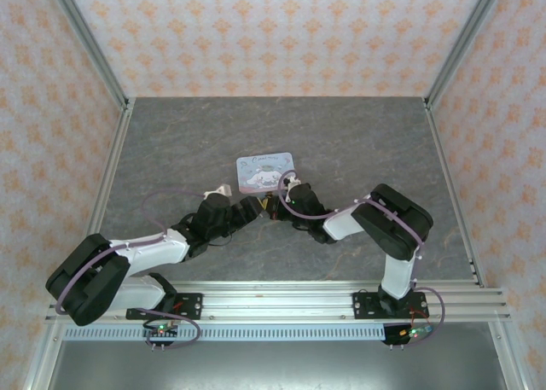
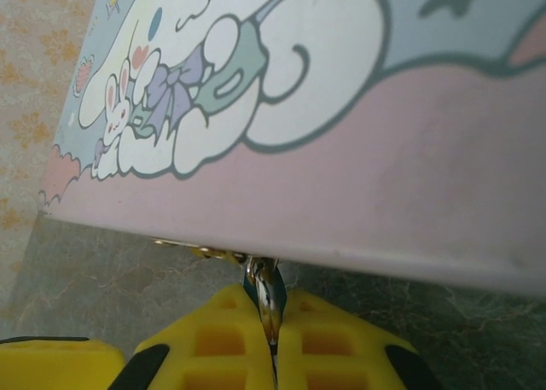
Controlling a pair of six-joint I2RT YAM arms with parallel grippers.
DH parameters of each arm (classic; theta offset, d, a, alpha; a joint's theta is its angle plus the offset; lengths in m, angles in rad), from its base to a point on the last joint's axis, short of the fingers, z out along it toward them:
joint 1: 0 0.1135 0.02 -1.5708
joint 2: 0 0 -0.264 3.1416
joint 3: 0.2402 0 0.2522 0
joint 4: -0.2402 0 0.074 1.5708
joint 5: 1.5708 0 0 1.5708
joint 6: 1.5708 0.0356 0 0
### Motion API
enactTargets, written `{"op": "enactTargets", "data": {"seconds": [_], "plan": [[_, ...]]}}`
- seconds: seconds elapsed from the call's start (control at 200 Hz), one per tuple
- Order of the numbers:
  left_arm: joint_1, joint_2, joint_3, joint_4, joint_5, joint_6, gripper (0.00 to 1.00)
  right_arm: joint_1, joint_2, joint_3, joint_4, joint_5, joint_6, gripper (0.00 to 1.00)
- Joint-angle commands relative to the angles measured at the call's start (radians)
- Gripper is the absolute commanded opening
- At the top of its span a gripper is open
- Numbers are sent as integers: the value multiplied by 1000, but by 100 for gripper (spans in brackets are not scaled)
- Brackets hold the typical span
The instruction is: Unlock the padlock with the key
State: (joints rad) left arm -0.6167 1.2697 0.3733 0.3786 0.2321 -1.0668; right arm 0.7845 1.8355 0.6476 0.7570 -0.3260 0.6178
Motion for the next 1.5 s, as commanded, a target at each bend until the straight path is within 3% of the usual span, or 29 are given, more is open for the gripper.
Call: {"op": "enactTargets", "data": {"seconds": [0.0,0.46,0.741,1.011,1.101,1.251,1.496], "plan": [[8,21,9,-9,5,45,84,-21,-9,-29,-115,-38,27,0],[15,61,58,-71,60,173,83,-104,-28,19,-249,-327,-83,0],[18,102,87,-71,125,293,73,-137,-12,62,-317,-484,-142,0],[24,157,75,0,133,270,70,-138,9,53,-329,-427,-131,0],[25,153,73,8,131,251,70,-137,6,25,-297,-391,-100,12],[25,137,68,34,120,203,71,-137,-19,-36,-239,-311,-32,40],[25,111,58,53,75,125,73,-96,-109,-141,-179,-131,87,60]]}}
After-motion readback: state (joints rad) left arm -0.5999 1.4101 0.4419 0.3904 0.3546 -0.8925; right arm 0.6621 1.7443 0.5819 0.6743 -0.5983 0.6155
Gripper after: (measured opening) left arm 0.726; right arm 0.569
